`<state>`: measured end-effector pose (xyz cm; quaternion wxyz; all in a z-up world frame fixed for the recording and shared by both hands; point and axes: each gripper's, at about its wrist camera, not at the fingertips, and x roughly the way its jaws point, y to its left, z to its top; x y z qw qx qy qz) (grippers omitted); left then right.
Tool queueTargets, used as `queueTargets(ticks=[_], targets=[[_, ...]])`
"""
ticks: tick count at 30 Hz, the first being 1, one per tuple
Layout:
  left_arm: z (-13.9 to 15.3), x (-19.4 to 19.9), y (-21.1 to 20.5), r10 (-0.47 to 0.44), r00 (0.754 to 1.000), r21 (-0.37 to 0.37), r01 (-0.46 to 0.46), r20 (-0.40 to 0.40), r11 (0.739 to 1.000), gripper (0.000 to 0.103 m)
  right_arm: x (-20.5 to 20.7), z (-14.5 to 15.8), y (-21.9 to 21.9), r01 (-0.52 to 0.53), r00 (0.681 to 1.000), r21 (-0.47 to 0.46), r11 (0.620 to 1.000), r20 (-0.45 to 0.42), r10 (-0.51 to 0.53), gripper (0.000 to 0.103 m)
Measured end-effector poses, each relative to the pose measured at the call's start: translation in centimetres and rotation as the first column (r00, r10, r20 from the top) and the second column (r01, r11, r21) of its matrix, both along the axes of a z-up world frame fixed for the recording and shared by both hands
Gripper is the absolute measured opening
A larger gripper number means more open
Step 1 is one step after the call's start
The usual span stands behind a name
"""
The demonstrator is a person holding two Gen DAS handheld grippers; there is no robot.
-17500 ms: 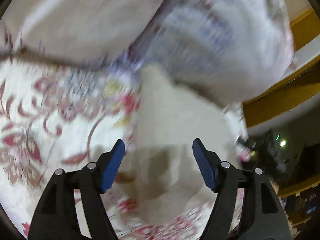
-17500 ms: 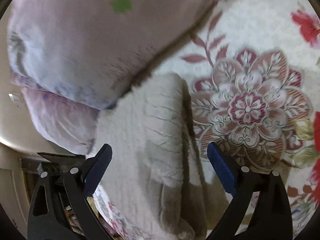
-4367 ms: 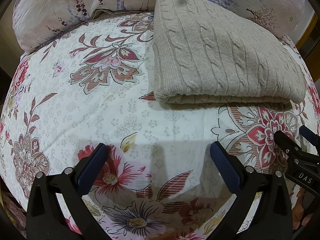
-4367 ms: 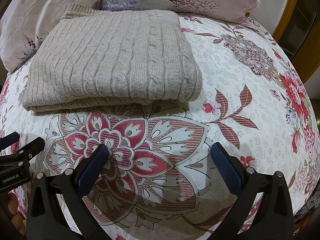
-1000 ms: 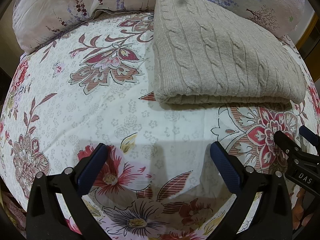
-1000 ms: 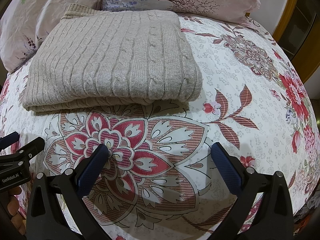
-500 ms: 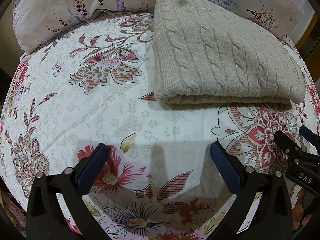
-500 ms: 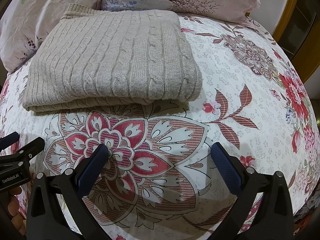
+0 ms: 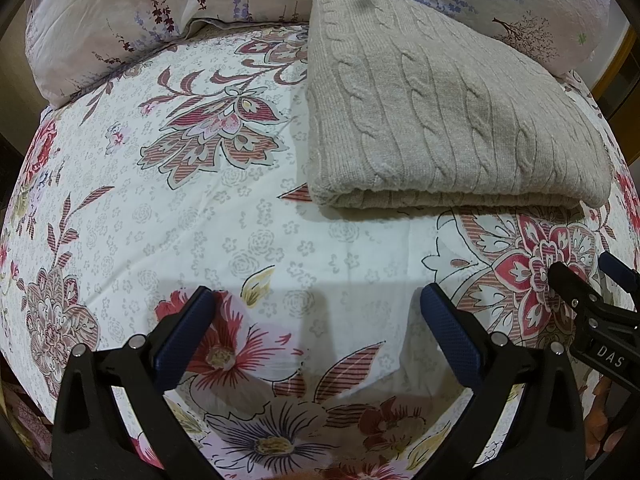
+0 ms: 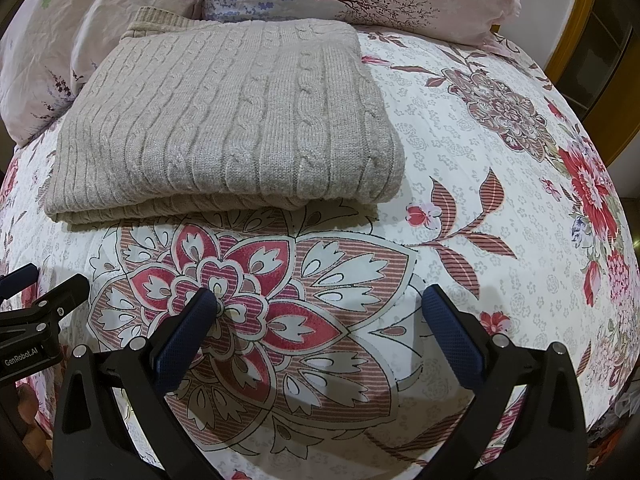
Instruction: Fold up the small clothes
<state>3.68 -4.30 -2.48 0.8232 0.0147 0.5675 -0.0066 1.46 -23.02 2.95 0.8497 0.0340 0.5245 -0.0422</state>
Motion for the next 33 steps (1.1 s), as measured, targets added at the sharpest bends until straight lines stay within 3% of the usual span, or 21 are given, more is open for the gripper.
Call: queueTargets(ticks=[33], targets=[[0.05,-0.43,-0.22,-0.007,1.000,0.003,0.007,0.014,1.000,0.101,0.03,-0.01,-0.02,-0.001,1.000,0.000,1.000,0.000,0.001,0.102]])
